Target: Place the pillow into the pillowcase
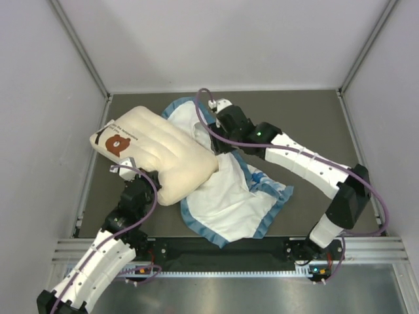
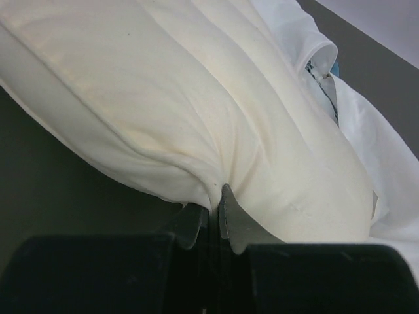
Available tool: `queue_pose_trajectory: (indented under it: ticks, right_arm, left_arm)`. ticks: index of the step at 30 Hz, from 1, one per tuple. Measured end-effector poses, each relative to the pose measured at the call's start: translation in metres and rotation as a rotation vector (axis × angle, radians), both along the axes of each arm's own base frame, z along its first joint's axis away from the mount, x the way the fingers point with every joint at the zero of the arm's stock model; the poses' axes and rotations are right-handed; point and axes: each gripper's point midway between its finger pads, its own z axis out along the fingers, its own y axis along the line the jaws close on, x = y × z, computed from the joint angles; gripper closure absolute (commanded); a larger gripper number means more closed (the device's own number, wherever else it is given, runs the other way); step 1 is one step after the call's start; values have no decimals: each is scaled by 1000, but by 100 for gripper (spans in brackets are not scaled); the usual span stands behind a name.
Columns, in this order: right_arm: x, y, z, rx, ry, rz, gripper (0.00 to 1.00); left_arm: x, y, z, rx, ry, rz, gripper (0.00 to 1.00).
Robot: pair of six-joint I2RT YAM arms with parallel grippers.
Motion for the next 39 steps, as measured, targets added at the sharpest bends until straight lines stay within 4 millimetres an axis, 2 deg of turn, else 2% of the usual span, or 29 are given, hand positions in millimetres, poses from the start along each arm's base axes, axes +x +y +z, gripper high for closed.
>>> queue_pose_trajectory:
  ticks: [3,5,8,11,15,18,22,26,35,36,39]
  right_arm:
    - [11,22,25,34,-52,37,61]
    - [20,35,26,27,-58,54,61]
    - [36,54,9,1,-41,67,60]
    - [55,67,-27,-62,0,53,55]
    - [75,65,-76,-191,37,-24,43]
    - [87,51,-101,-295,34,-94,41]
    - [94,34,-112,-385,11,-157,43]
    - [101,29,-117,-422,-7,-187,47]
    - [111,14,-145,-472,24,-220,63]
    - [112,12,-147,-476,27,-224,77]
    - [111,2,-158,-499,42,-230,100]
  left_arm:
    - [-2,1,-3,9,14,-1,100]
    - [-3,1,-5,13,22,-1,100]
    - [-3,2,-7,20,27,-3,100]
    - [-4,2,-7,24,31,-5,100]
    - [-4,2,-7,34,33,-10,100]
    - [-4,2,-7,39,32,-14,100]
    - [-4,1,-6,42,31,-18,100]
    - [-4,1,-6,42,31,-18,100]
    - [-6,1,-7,43,36,-21,100]
    - [-6,1,-7,44,37,-21,100]
    - [-6,1,-7,43,38,-23,100]
